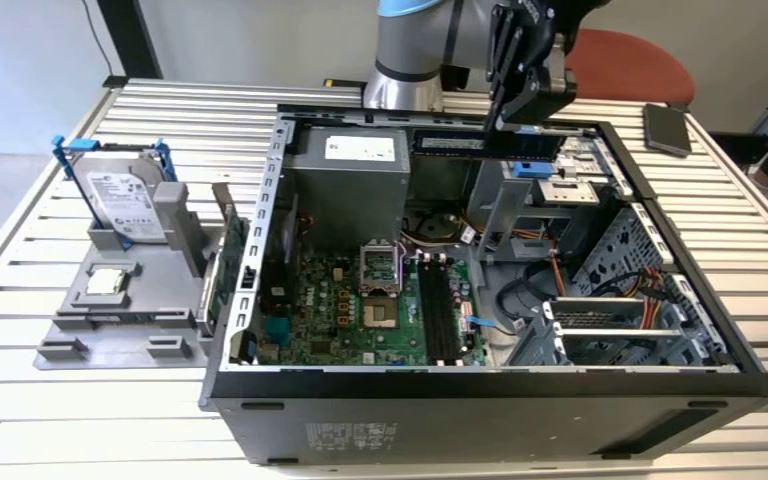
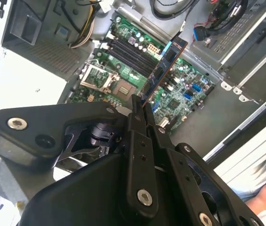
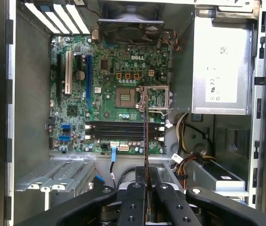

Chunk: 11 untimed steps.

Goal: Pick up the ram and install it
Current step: 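Pick up the ram and move it above insertion slot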

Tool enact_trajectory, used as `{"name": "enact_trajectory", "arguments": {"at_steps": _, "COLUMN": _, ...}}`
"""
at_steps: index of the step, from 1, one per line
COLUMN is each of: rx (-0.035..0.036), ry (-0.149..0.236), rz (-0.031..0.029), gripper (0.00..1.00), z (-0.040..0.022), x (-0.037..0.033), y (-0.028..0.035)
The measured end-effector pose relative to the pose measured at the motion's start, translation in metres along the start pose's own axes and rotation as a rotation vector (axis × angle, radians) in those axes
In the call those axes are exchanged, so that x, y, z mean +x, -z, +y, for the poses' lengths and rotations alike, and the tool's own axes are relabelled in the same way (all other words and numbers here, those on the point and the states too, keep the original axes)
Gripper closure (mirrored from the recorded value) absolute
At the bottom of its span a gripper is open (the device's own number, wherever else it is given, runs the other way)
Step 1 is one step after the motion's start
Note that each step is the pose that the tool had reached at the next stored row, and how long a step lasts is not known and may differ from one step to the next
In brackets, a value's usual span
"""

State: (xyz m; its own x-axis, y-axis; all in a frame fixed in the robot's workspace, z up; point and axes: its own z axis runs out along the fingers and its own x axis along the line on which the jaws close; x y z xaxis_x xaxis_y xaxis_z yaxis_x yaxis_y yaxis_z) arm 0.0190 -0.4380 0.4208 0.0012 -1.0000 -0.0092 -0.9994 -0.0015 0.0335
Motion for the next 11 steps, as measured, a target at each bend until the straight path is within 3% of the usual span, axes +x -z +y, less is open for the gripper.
{"name": "enact_trajectory", "arguments": {"at_steps": 11, "rx": 0.0000, "ry": -0.001, "rz": 0.0000, "gripper": 1.00, "z": -0.0003, "x": 0.0000, "y": 0.0000}}
